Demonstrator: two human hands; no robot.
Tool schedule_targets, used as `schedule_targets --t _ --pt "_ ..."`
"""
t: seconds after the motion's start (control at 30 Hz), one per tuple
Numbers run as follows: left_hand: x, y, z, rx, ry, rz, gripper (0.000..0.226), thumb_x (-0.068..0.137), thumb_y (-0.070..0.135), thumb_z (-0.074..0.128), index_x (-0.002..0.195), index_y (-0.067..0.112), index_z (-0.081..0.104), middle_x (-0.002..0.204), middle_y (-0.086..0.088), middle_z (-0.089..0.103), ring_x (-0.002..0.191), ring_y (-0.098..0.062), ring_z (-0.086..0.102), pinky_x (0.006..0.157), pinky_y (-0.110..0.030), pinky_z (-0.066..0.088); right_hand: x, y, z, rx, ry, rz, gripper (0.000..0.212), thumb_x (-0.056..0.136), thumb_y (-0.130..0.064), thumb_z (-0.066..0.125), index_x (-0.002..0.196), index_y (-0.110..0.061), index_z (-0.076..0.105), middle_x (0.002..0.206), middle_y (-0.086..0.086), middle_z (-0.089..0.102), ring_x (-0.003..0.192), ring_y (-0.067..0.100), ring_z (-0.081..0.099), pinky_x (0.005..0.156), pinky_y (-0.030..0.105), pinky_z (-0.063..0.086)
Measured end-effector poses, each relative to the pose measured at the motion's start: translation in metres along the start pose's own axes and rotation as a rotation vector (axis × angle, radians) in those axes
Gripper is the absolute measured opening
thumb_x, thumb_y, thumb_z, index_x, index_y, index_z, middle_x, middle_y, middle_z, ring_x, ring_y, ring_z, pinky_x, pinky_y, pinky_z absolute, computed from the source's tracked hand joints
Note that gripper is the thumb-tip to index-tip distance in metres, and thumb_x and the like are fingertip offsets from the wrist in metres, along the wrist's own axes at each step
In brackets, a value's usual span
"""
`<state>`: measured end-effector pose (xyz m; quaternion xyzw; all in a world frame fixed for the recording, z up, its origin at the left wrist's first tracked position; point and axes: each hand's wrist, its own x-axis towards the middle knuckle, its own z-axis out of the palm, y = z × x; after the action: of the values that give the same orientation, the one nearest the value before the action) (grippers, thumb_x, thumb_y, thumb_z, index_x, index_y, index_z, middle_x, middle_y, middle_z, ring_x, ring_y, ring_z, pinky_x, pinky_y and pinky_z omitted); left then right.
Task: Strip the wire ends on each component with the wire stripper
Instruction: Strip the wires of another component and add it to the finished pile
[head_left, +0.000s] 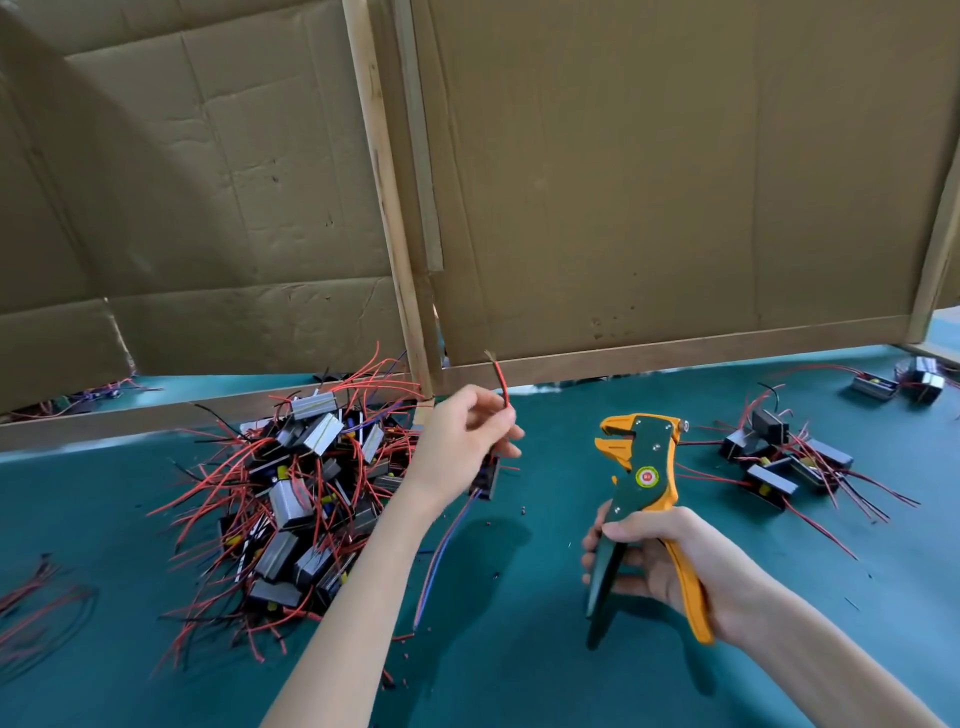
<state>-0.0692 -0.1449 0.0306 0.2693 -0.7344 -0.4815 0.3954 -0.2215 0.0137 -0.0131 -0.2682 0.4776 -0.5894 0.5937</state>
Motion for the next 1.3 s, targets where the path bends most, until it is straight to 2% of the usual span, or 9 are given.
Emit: schedule_targets --t 0.17,0.27,0.43,0.73,0.9,1.0,1.1,1.23,1.3 --pt "-0.006 -0.013 0.016 -0.042 -0.039 -0.066 0.014 0.087 0.003 0.065 0.092 0.014 0.058 0.084 -0.009 0.072 0.069 -0.021 0.071 0.072 -0.026 0.056 0.001 0.001 -0.001 0.007 0.004 0.009 0.016 0.065 -0.002 0.062 0.081 0.001 0.063 0.08 0.022 0.063 0.069 0.034 0.065 0.064 0.044 0.058" --pt "-0.006 -0.015 0.019 -0.124 -0.031 -0.092 0.014 0.086 0.001 0.066 0.089 0.011 0.056 0.085 -0.012 0.071 0.067 -0.019 0.069 0.068 -0.025 0.056 0.0 0.0 -0.001 0.013 0.001 0.002 0.014 0.065 -0.002 0.063 0.079 0.0 0.064 0.08 0.022 0.062 0.069 0.034 0.065 0.063 0.043 0.058" --pt "-0.005 -0.012 0.017 -0.182 -0.039 -0.081 0.014 0.089 0.0 0.064 0.093 0.011 0.056 0.079 -0.002 0.073 0.067 -0.017 0.069 0.064 -0.022 0.053 0.0 0.001 0.0 -0.002 -0.019 0.01 0.023 0.059 0.006 0.068 0.081 0.0 0.064 0.08 0.022 0.063 0.069 0.034 0.065 0.065 0.044 0.059" --pt "-0.003 -0.009 0.015 -0.239 -0.061 -0.093 0.016 0.088 -0.001 0.064 0.082 0.01 0.053 0.078 -0.005 0.072 0.065 -0.021 0.069 0.065 -0.027 0.056 0.001 0.002 0.0 -0.011 -0.014 0.002 0.019 0.061 -0.004 0.066 0.08 0.0 0.064 0.08 0.023 0.063 0.069 0.035 0.065 0.065 0.044 0.058" --pt "-0.004 -0.008 0.015 -0.207 -0.091 -0.048 0.019 0.093 -0.006 0.052 0.089 0.011 0.059 0.088 -0.002 0.075 0.067 -0.011 0.065 0.065 -0.022 0.053 0.001 0.002 0.0 -0.02 -0.017 0.0 0.021 0.061 -0.004 0.066 0.081 0.001 0.063 0.08 0.024 0.063 0.07 0.034 0.065 0.067 0.045 0.058" --pt "-0.004 -0.004 0.014 -0.152 -0.058 -0.025 0.019 0.096 -0.001 0.05 0.097 0.016 0.056 0.089 -0.001 0.075 0.06 -0.007 0.053 0.06 -0.018 0.045 0.0 0.002 0.0 -0.038 -0.029 -0.009 0.021 0.061 -0.004 0.066 0.081 0.0 0.064 0.081 0.024 0.064 0.071 0.035 0.066 0.066 0.043 0.058" --pt "-0.004 0.001 0.011 -0.065 -0.065 -0.004 0.008 0.095 0.013 0.058 0.094 0.02 0.062 0.082 0.0 0.075 0.057 -0.005 0.046 0.059 -0.015 0.041 -0.001 0.001 -0.001 -0.058 -0.065 -0.032 0.019 0.062 -0.003 0.067 0.081 0.0 0.066 0.081 0.025 0.064 0.072 0.035 0.066 0.068 0.044 0.058" --pt "-0.006 0.01 0.007 0.001 -0.148 0.02 0.017 0.089 0.019 0.067 0.079 0.031 0.072 0.063 0.005 0.068 0.072 -0.021 0.054 0.076 -0.035 0.044 -0.002 0.002 -0.001 -0.077 -0.169 -0.057 0.021 0.059 -0.005 0.074 0.08 -0.002 0.069 0.084 0.025 0.063 0.076 0.037 0.065 0.072 0.047 0.057" --pt "-0.006 0.014 0.007 0.047 -0.177 0.044 0.021 0.088 0.019 0.068 0.075 0.035 0.073 0.059 0.011 0.062 0.067 -0.011 0.056 0.072 -0.031 0.045 -0.002 0.003 -0.002 -0.099 -0.222 -0.065 0.025 0.059 -0.008 0.077 0.082 -0.002 0.067 0.086 0.027 0.063 0.08 0.039 0.065 0.073 0.046 0.056"
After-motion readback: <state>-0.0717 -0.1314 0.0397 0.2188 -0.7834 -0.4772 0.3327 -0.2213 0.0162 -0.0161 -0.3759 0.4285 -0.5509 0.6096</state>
